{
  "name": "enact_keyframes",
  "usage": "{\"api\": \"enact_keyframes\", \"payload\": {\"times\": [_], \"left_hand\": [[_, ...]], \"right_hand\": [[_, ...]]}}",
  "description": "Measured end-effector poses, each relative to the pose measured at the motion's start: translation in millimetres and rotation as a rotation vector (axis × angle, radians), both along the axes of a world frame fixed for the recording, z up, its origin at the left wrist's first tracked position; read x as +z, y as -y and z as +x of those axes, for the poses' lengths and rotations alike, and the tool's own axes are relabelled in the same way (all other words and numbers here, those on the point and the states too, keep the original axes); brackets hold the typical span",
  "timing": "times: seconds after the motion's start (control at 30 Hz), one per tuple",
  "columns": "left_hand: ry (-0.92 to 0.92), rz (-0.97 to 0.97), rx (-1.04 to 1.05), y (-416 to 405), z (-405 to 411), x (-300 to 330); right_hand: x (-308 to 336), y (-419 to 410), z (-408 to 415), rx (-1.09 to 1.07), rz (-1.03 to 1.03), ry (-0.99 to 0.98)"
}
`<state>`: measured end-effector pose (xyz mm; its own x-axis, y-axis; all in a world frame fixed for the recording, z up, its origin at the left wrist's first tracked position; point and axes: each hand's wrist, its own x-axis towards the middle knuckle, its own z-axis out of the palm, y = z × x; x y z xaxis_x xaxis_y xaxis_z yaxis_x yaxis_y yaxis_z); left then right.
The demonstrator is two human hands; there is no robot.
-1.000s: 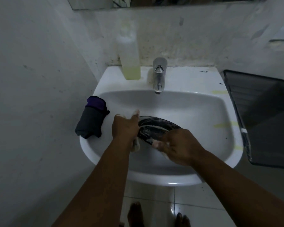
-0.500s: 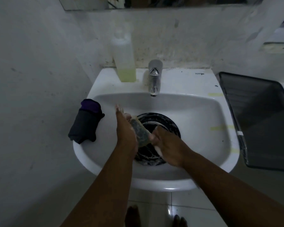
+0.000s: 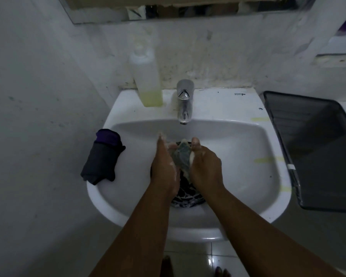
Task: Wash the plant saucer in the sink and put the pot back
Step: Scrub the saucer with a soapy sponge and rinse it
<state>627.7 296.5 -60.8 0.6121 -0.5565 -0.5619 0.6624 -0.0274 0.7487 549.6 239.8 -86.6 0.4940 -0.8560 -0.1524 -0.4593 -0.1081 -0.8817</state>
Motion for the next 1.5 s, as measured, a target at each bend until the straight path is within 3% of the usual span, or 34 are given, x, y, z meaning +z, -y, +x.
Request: {"api": "enact_keyframes", "payload": {"times": [0.07,0.13,0.4,0.57,0.73,0.93,1.0,1.1,1.17,1.27,1.5], "left_hand": [[0.171,0.139,-0.142,-3,2,-6],[0.231,0.175,-0.202,-8,6,-6],[0.326,0.082,-0.223,-6,5,12],[0.329,0.036,-0.233,-1,7,20],[0.222,0.032,-0.193,-6,14,25],[0.23,0.126,-0.194,-5,21,17],[0.359,0.233,-0.206,-6,28,6],[0.812,0.592,-0.336,-13,40,-35],[0.99,0.8,-0.453,-20,48,-63],[0.946,0.9,-0.508,-18,54,-83],[0.817,0.853,-0.353,-6,47,-87]], "right_hand": [[-4,8,0,0.003,-0.101,-0.09],[-3,15,-1,0.003,-0.134,-0.129],[19,25,-7,-0.125,0.02,0.034],[34,32,-3,-0.093,0.073,0.053],[45,34,3,-0.08,0.13,0.084],[43,39,0,-0.103,0.047,0.07],[36,41,-1,-0.102,0.026,0.034],[24,40,-6,-0.089,0.04,-0.031],[14,40,-9,-0.071,0.052,-0.064],[2,40,-11,-0.034,0.068,-0.113],[-22,36,-10,-0.028,0.128,-0.14]]}}
